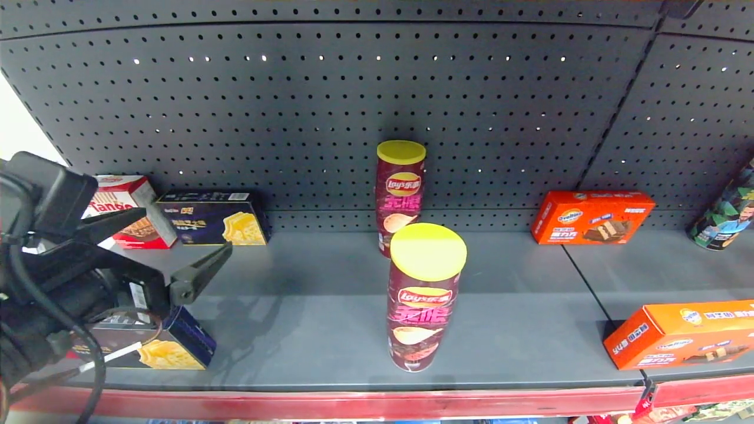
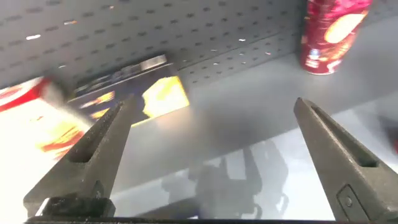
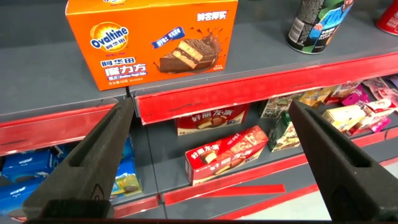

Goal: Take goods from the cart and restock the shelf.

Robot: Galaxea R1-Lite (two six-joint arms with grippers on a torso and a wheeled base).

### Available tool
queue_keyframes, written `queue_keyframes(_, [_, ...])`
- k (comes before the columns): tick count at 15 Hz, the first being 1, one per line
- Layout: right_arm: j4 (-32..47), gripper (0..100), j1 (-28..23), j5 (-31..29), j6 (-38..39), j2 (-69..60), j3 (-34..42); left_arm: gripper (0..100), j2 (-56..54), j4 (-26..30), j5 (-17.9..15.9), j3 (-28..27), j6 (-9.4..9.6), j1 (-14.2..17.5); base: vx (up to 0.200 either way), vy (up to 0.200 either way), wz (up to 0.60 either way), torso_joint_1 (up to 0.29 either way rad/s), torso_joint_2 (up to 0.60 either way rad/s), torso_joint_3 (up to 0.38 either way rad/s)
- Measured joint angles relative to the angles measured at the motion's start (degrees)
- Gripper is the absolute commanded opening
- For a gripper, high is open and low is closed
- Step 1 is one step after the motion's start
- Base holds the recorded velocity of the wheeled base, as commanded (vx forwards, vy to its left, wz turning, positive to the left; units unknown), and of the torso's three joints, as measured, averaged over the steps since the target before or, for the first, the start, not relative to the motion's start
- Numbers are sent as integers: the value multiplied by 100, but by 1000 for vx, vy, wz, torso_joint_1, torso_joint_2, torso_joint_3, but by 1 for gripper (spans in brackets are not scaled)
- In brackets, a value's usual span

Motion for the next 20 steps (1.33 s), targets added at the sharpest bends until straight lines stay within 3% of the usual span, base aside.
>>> queue_keyframes(4, [-66,100,74,173,-2,279,-468,100,-343,-39,50,258,-15,272,0,0,0,0,0,0])
queue_keyframes(8, [-457,100,529,670,-38,2413,-1769,100,-389,13,0,110,11,261,0,0,0,0,0,0])
queue_keyframes(10, [-714,100,1229,791,-216,3621,-2241,100,-371,227,26,2,13,245,0,0,0,0,0,0])
queue_keyframes(12, [-902,100,2333,805,-363,4641,-2549,100,-340,208,26,-17,5,245,0,0,0,0,0,0])
queue_keyframes(16, [-1297,100,3838,816,-557,6079,-2918,100,-295,176,17,85,10,250,0,0,0,0,0,0])
queue_keyframes(20, [-1762,100,4654,774,-584,7027,-3100,100,-254,167,17,105,18,239,0,0,0,0,0,0])
